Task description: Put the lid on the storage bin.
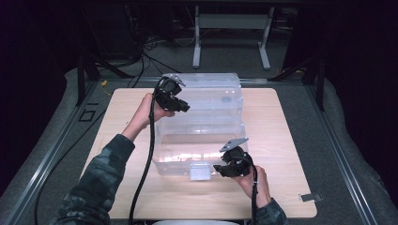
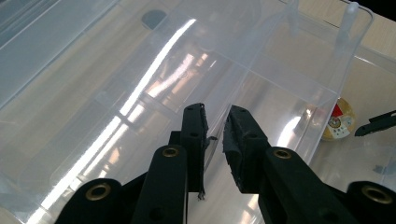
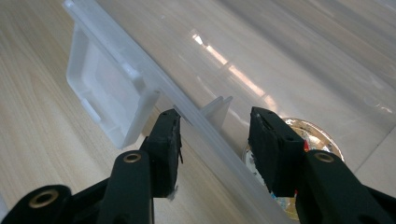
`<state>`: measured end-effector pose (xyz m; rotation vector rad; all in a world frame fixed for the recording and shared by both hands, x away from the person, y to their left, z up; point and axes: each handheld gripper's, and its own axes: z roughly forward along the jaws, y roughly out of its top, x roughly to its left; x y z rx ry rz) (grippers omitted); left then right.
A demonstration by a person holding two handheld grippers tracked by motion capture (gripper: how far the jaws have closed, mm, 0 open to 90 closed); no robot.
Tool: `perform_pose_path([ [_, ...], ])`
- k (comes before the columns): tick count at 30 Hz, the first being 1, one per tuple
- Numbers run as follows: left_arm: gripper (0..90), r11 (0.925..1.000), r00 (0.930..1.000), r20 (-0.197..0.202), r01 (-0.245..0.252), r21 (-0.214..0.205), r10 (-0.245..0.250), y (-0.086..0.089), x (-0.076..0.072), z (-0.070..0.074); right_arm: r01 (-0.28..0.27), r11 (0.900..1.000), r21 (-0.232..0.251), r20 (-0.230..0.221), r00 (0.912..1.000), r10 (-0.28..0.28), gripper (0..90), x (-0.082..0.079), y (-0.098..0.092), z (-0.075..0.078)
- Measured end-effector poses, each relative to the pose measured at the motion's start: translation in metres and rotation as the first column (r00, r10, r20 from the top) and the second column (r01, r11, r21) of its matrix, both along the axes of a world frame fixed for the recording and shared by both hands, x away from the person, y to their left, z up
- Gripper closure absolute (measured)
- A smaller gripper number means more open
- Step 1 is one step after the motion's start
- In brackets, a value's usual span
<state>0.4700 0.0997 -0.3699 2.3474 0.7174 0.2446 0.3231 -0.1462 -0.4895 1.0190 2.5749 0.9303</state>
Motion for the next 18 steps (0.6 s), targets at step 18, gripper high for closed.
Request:
perform_pose_path([
  [18, 78.2, 0.9999, 0.9989, 0.046, 0.009, 0.008, -0.009, 0.0, -0.017, 0.001, 0.011, 0.9999, 0.002, -0.003, 0.9999, -0.011, 51.2, 0.004, 0.001, -0.001],
])
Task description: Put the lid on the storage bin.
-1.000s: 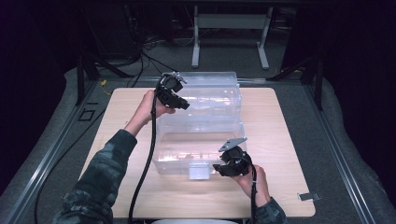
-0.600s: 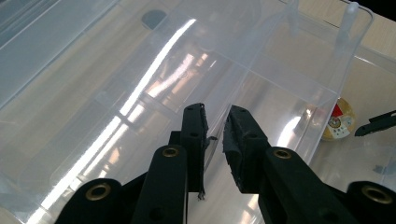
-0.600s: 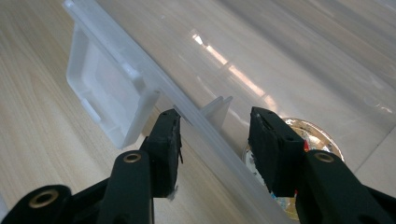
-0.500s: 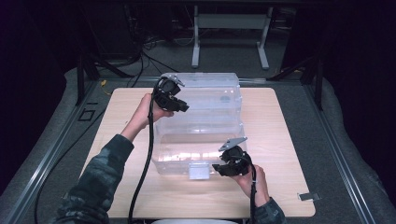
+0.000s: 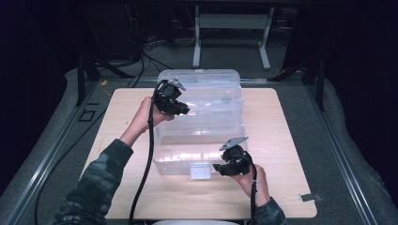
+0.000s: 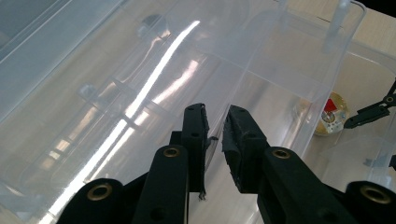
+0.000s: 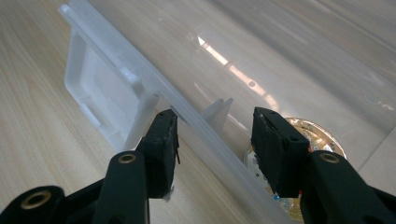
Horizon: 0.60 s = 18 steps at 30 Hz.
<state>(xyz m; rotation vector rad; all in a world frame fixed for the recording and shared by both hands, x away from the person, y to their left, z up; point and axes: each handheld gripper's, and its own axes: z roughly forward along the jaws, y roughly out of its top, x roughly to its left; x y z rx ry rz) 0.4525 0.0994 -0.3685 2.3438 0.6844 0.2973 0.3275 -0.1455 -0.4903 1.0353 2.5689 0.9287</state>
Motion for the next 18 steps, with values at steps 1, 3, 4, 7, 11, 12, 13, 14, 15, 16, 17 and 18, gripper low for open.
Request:
perform_pose_path([
  [1, 78.2, 1.0, 1.0, 0.004, 0.001, 0.002, -0.001, 0.0002, -0.0008, 0.0001, 0.002, 1.0, -0.001, 0.001, 1.0, -0.002, 51.1, 0.0003, 0.0003, 0.0],
  [3, 78.2, 1.0, 1.0, 0.007, 0.001, -0.001, -0.001, 0.0001, -0.0024, 0.0, 0.003, 1.0, 0.004, -0.001, 1.0, -0.003, 50.8, 0.0013, 0.0007, -0.0001],
  [4, 78.2, 1.0, 0.9999, 0.009, 0.007, 0.003, -0.007, 0.0007, -0.0025, 0.0003, 0.007, 1.0, 0.005, -0.002, 1.0, -0.007, 50.7, 0.0014, 0.0013, -0.0003],
  [7, 78.2, 1.0, 0.9999, 0.014, 0.006, -0.002, -0.006, 0.0008, -0.0043, -0.0001, 0.013, 0.9999, -0.002, 0.002, 0.9999, -0.012, 50.6, 0.0033, 0.0023, -0.0001],
  [11, 78.2, 0.9999, 0.9997, 0.021, 0.013, -0.003, -0.013, 0.0017, -0.0076, -0.0004, 0.019, 0.9998, -0.001, 0.004, 0.9998, -0.019, 50.3, 0.0051, 0.0037, -0.0004],
  [12, 78.2, 0.9999, 0.9996, 0.024, 0.017, -0.002, -0.017, 0.002, -0.0082, -0.0004, 0.021, 0.9998, -0.003, 0.008, 0.9998, -0.021, 50.3, 0.0055, 0.004, -0.0005],
  [13, 78.3, 0.9999, 0.9996, 0.023, 0.016, -0.003, -0.016, 0.0022, -0.0089, -0.0005, 0.022, 0.9998, -0.001, 0.007, 0.9997, -0.022, 50.3, 0.006, 0.0042, -0.0005],
  [14, 78.2, 0.9998, 0.9996, 0.024, 0.017, -0.002, -0.017, 0.0025, -0.0092, -0.0004, 0.022, 0.9998, -0.002, 0.006, 0.9997, -0.022, 50.2, 0.0065, 0.0043, -0.0006],
  [15, 78.2, 0.9999, 0.9996, 0.023, 0.015, -0.005, -0.015, 0.0025, -0.0094, -0.0005, 0.017, 0.9998, 0.011, 0.004, 0.9998, -0.017, 50.1, 0.0077, 0.0043, -0.0013],
  [16, 78.2, 0.9998, 0.9996, 0.024, 0.018, -0.004, -0.018, 0.0028, -0.0093, -0.0005, 0.023, 0.9997, 0.003, 0.004, 0.9997, -0.023, 49.9, 0.0085, 0.0047, -0.0011],
  [17, 78.2, 0.9998, 0.9995, 0.025, 0.019, -0.004, -0.019, 0.0029, -0.0093, -0.0006, 0.025, 0.9997, 0.001, 0.007, 0.9997, -0.025, 49.8, 0.0092, 0.005, -0.0011],
  [18, 78.1, 0.9998, 0.9995, 0.025, 0.018, -0.004, -0.018, 0.0029, -0.0094, -0.0008, 0.024, 0.9997, 0.008, -0.002, 0.9997, -0.024, 49.8, 0.0101, 0.0053, -0.0012],
])
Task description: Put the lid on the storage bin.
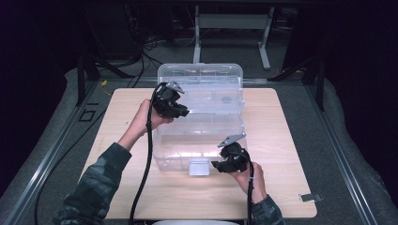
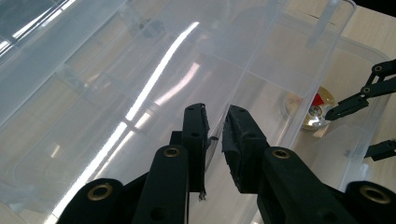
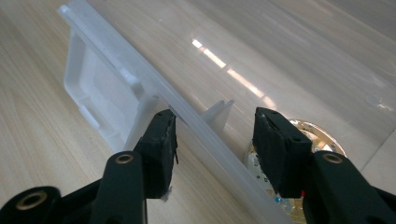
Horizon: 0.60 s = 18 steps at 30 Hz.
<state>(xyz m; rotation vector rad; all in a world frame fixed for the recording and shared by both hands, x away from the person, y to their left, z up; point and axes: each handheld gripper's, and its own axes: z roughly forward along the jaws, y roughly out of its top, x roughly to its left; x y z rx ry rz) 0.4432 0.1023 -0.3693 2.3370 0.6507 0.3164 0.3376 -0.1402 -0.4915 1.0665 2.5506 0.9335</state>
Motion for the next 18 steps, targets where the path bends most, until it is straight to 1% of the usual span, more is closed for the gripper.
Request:
perform_pose_path([
  [2, 78.1, 1.0, 1.0, 0.001, 0.001, -0.001, -0.001, 0.0002, -0.0002, -0.0002, 0.007, 1.0, -0.006, 0.009, 0.9999, -0.007, 49.7, 0.0013, 0.0006, -0.0001],
  [10, 78.1, 1.0, 0.9999, 0.016, 0.004, 0.003, -0.004, 0.0012, -0.0045, -0.0013, 0.006, 1.0, -0.002, 0.0, 1.0, -0.006, 49.7, 0.0052, 0.0007, -0.0001],
  [12, 78.2, 1.0, 0.9999, 0.014, -0.001, -0.008, 0.001, 0.0015, -0.0059, -0.0021, 0.006, 1.0, -0.001, -0.004, 1.0, -0.006, 49.6, 0.0061, 0.0007, 0.0],
  [16, 78.2, 1.0, 0.9998, 0.021, 0.005, -0.003, -0.005, 0.0027, -0.0085, -0.0028, 0.008, 1.0, -0.001, -0.004, 1.0, -0.008, 49.4, 0.0074, 0.0008, -0.0001],
  [18, 78.3, 0.9999, 0.9997, 0.022, 0.005, -0.01, -0.005, 0.0035, -0.0096, -0.0035, 0.004, 1.0, 0.0, -0.003, 1.0, -0.004, 49.4, 0.0084, 0.0006, -0.0001],
])
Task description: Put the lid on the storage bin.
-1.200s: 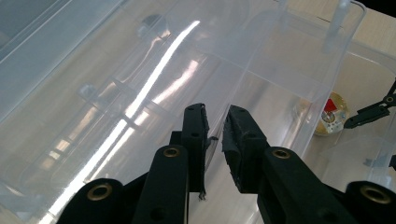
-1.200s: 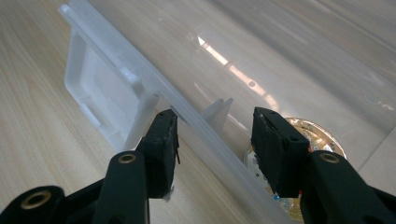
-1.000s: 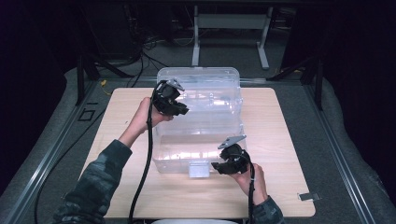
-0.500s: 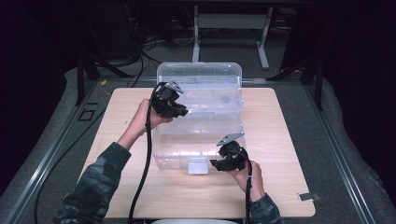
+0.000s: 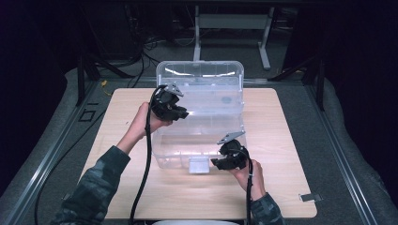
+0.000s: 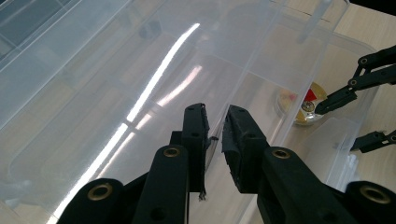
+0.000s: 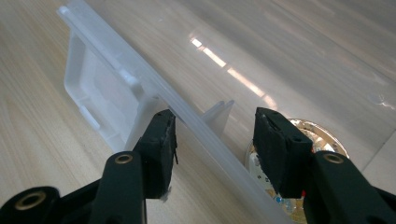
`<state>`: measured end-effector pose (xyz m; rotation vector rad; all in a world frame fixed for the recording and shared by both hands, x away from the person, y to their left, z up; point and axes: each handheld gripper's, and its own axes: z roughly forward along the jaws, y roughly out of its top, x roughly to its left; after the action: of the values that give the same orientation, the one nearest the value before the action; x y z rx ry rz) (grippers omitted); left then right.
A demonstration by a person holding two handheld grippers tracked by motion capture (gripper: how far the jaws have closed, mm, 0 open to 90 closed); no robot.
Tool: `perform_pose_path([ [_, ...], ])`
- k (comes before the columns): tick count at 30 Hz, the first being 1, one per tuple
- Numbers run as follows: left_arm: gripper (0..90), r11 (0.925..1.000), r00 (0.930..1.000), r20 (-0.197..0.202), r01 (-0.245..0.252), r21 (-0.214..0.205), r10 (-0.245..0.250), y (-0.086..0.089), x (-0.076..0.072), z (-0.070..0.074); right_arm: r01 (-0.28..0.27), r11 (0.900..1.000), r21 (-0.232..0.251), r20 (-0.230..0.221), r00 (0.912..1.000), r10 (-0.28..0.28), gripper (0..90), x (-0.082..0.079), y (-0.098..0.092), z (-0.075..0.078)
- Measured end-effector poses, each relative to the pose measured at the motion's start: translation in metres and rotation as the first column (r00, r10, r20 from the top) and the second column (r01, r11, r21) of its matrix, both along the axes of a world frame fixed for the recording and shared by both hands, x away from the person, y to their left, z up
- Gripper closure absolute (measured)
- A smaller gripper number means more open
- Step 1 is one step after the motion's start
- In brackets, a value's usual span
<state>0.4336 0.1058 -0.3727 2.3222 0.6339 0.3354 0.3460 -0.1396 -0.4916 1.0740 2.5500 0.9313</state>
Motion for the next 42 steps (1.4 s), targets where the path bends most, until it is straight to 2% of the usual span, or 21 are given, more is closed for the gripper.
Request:
perform_pose_path([
  [6, 78.3, 1.0, 1.0, -0.003, 0.0, -0.01, 0.0, 0.001, -0.003, -0.002, 0.002, 1.0, -0.002, 0.0, 1.0, -0.002, 49.1, 0.003, 0.0, 0.0],
  [15, 78.2, 1.0, 0.9999, 0.012, 0.003, -0.003, -0.003, 0.002, -0.008, -0.004, 0.003, 1.0, -0.002, -0.008, 1.0, -0.003, 48.9, 0.007, 0.001, 0.0],
  [26, 78.0, 0.9997, 0.9997, 0.022, -0.009, -0.025, 0.009, 0.003, -0.013, -0.007, 0.003, 1.0, -0.006, -0.006, 1.0, -0.003, 48.7, 0.007, 0.001, 0.0],
  [27, 78.0, 0.9996, 0.9997, 0.025, -0.008, -0.026, 0.009, 0.003, -0.014, -0.008, -0.003, 0.9999, -0.016, -0.018, 0.9998, 0.003, 48.7, 0.007, 0.0, 0.001],
  [37, 77.7, 0.9993, 0.9987, 0.048, -0.013, -0.036, 0.014, 0.004, -0.021, -0.011, -0.001, 0.9999, -0.013, -0.009, 1.0, 0.001, 48.5, 0.008, 0.001, 0.001],
  [42, 77.7, 0.9988, 0.9989, 0.043, -0.016, -0.047, 0.018, 0.005, -0.024, -0.013, -0.001, 0.9998, -0.02, -0.019, 0.9998, 0.001, 48.4, 0.007, 0.001, 0.001],
])
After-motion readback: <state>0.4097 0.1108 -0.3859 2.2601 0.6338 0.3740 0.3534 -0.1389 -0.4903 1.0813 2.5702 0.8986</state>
